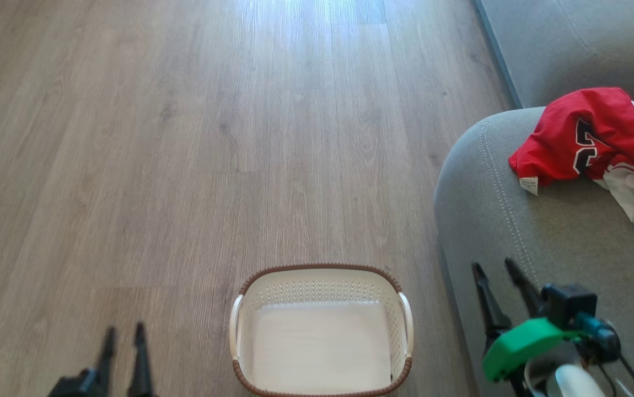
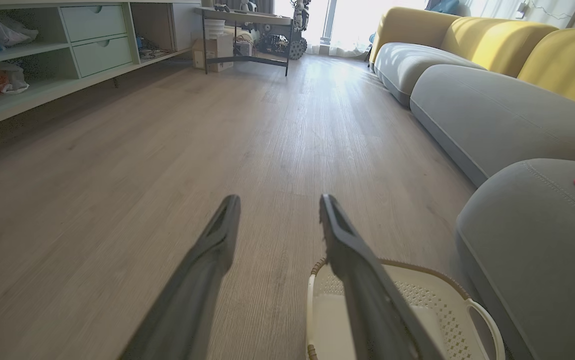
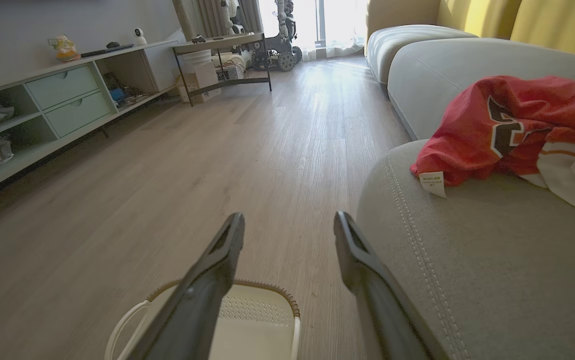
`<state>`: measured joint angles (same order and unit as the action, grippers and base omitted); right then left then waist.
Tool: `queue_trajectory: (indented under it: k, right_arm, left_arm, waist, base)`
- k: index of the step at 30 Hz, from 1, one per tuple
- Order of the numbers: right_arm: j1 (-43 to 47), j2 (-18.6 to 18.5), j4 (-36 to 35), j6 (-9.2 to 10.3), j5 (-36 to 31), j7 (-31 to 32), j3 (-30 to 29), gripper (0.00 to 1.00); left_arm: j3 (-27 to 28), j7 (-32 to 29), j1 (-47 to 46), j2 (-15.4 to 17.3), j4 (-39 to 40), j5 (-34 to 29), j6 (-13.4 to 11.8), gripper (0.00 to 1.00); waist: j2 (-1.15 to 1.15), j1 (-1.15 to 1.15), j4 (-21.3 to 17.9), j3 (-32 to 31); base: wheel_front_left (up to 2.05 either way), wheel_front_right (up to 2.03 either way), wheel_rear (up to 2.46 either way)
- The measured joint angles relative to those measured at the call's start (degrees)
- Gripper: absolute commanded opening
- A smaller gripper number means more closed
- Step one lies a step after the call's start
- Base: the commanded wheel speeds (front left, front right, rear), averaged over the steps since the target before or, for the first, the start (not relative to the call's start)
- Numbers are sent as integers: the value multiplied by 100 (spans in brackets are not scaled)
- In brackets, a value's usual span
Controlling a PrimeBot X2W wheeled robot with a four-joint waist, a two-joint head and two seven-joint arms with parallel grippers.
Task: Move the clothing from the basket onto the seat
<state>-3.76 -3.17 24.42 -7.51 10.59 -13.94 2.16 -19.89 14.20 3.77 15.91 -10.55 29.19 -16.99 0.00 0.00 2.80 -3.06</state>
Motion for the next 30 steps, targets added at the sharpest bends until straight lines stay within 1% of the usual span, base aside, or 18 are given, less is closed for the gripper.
queue_trajectory:
  k: [4,7,30]
  right_arm:
    - [227,1,381,0,0,18,4,0]
    - [373,1,476,0,57,47,2,0]
    - [320,1,261,0,1557,394,-174,0]
  left_arm:
    - [-69,-2,110,-146,-349,0,0,0]
    - [-89,-12,196,-187,-391,53,10,0]
    - [318,-409,131,-375,-346,1233,363,0]
  waist:
    - [0,0,-1,0]
    - [0,0,-5,5]
    - [0,0,-58,58]
  base:
    - [0,0,0]
    - [0,0,0]
    - [0,0,0]
